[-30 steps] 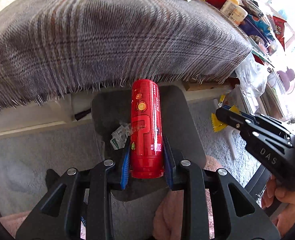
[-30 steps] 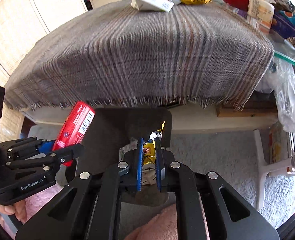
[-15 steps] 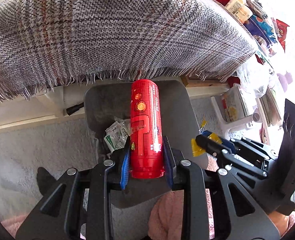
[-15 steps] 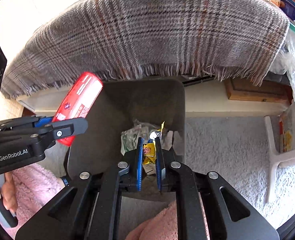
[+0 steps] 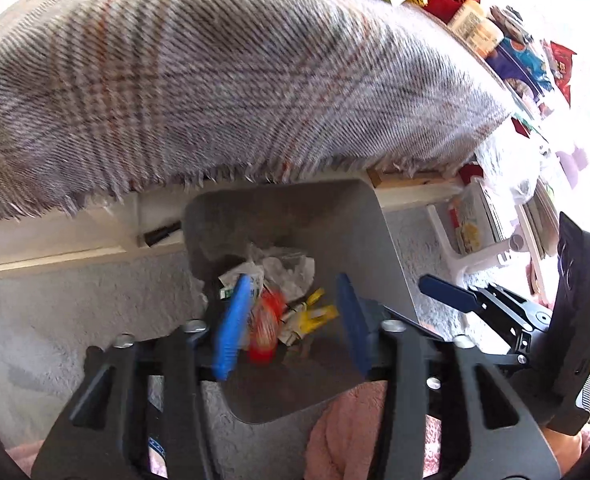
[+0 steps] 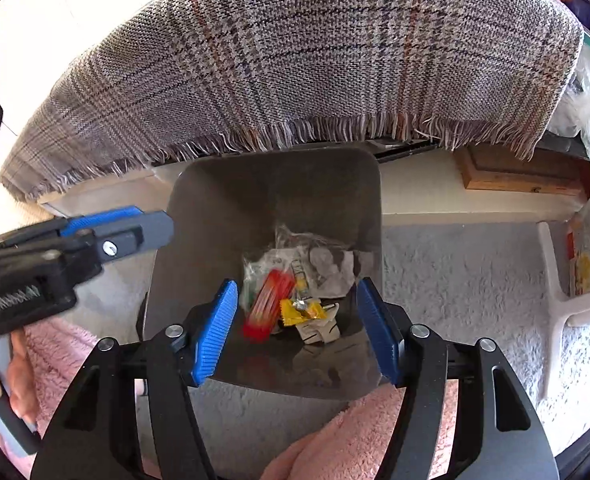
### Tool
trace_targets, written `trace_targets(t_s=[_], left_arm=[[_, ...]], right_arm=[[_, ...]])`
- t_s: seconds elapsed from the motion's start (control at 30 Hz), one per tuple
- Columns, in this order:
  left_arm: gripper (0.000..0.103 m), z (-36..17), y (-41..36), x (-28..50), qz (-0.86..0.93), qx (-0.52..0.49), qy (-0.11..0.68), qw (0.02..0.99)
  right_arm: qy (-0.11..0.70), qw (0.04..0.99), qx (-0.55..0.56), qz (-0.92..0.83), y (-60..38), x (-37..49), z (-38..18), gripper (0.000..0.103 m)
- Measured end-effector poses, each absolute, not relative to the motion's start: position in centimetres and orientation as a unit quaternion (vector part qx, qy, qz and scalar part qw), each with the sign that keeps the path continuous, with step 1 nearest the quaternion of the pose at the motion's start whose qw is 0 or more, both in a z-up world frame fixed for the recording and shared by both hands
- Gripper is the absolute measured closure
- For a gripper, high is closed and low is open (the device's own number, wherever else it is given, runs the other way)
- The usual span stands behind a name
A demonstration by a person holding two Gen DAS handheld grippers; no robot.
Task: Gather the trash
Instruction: 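Carry the red bottle and yellow wrapper to the bin and release both, then move both open tools back over the white box and yellow wrappers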
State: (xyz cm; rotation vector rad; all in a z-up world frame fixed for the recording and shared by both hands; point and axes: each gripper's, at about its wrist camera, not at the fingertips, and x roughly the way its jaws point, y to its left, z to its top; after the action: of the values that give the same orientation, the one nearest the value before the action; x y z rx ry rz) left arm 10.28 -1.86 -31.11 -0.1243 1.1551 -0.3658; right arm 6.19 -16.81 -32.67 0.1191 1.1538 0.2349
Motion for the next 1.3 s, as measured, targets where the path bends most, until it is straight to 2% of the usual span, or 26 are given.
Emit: trace_targets(t_s=[0.03, 0.07, 0.13, 0.33, 0.43, 0.7, 0.97, 1.3], left_arm=[[0.041, -30.8, -1.5, 10.3, -0.167, -0.059, 0.538, 0.824], [0.039, -30.5, -1.3, 10.2, -0.165, -0.059, 0.533, 0.828], [0.027, -29.8, -0.9, 10.1, -0.160, -0.055, 0.523, 0.835], [0.013, -27.7, -0.7, 9.9, -0.159, -0.052, 0.509, 0.844], [0.010, -26.2, -0.5, 10.0, -0.156, -0.054, 0.503, 0.848], [0.008, -21.1, 0.5, 11.8, -0.147, -0.066, 0.472, 0.867], [0.008, -17.4, -0.2, 15.1, -0.144, -0.040, 0.449, 0.881], [0.008, -15.4, -3.2, 20.3, -0.145, -0.013, 0.449, 0.882]], right_arm=[[0.543, 0.831, 0.051, 0.108, -16.9, 6.1, -32.5, 0.031], [0.541, 0.833, 0.046, 0.106, -17.0, 6.1, -32.3, 0.028], [0.537, 0.837, 0.038, 0.102, -17.3, 6.0, -31.9, 0.015], [0.519, 0.848, 0.035, 0.100, -18.0, 6.1, -29.7, 0.005], [0.512, 0.852, 0.038, 0.098, -18.3, 6.5, -28.7, 0.004], [0.487, 0.858, 0.124, 0.104, -21.2, 8.2, -24.3, 0.003], [0.438, 0.888, 0.119, 0.072, -23.8, 11.5, -18.5, 0.003], [0.425, 0.897, 0.114, 0.041, -26.8, 17.4, -14.9, 0.004]])
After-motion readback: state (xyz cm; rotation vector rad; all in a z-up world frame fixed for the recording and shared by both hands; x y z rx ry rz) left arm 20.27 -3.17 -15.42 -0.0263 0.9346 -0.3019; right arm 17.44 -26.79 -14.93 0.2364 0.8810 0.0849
